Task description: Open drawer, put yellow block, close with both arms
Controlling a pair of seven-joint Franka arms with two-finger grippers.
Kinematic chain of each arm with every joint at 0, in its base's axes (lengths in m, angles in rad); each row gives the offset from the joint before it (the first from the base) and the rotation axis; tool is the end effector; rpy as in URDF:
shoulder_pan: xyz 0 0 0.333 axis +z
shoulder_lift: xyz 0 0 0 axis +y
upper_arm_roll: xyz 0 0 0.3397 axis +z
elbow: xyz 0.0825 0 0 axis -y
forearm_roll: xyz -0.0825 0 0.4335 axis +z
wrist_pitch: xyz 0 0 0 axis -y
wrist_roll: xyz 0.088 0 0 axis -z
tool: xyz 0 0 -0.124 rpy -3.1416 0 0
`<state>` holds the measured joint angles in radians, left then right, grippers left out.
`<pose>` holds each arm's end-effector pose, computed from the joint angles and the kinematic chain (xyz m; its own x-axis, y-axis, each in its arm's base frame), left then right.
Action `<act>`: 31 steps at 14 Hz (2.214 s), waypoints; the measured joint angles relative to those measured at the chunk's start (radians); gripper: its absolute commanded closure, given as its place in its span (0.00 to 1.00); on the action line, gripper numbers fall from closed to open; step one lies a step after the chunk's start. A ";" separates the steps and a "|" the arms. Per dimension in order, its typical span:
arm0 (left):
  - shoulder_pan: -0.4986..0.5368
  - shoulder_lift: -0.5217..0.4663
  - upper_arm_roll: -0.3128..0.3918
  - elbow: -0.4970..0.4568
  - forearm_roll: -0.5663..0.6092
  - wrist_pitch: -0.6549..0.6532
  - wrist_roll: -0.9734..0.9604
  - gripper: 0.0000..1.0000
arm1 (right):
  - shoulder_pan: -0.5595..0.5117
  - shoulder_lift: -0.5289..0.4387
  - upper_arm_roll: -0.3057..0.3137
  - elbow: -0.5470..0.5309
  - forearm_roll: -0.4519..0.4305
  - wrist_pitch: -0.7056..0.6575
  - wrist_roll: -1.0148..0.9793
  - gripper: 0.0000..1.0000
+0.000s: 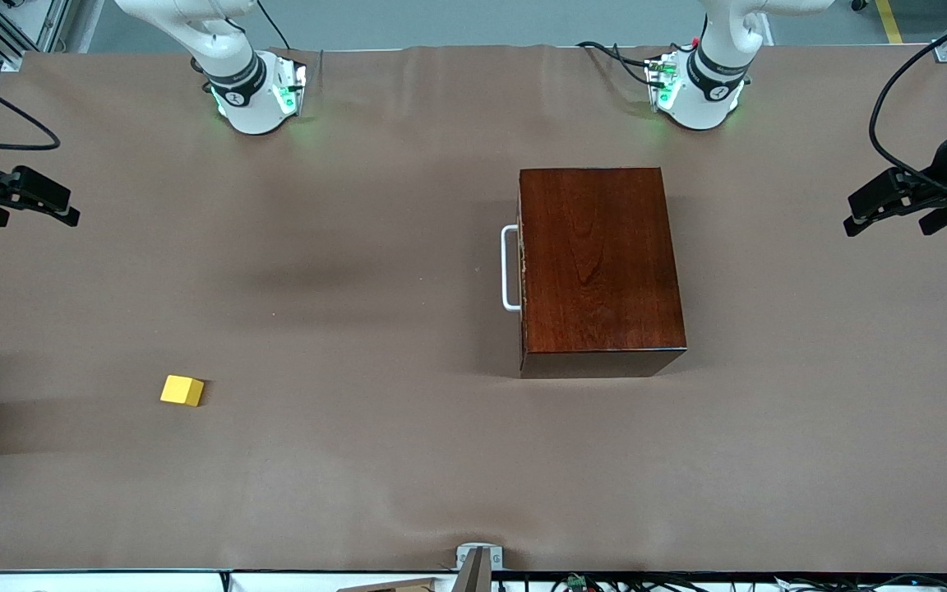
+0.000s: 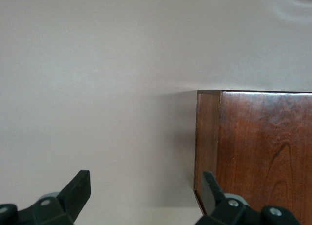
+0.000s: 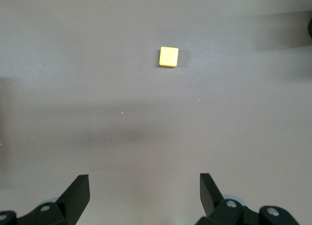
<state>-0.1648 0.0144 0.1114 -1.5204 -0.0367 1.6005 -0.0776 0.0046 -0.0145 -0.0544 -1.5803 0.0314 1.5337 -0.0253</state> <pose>0.6124 -0.0377 0.6517 0.9977 0.0252 0.0628 0.0227 -0.9989 0.0401 0.5941 -0.0258 0.6318 0.9992 -0.0233 -0.0313 -0.0243 -0.9992 -0.0330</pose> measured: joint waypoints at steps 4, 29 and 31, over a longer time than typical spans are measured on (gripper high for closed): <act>0.000 0.000 0.000 0.000 0.000 -0.008 0.000 0.00 | 0.000 0.000 0.000 0.000 0.000 0.000 0.000 0.00; -0.122 0.174 -0.308 0.103 0.038 0.012 -0.389 0.00 | 0.000 0.113 -0.002 -0.001 0.000 0.036 0.000 0.00; -0.193 0.215 -0.316 0.137 0.038 0.031 -0.496 0.00 | 0.000 0.133 -0.003 -0.001 0.000 0.072 0.000 0.00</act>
<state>-0.3578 0.2293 -0.2044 -1.3836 0.0016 1.6315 -0.5740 0.0041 0.1182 -0.0572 -1.5814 0.0314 1.6055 -0.0253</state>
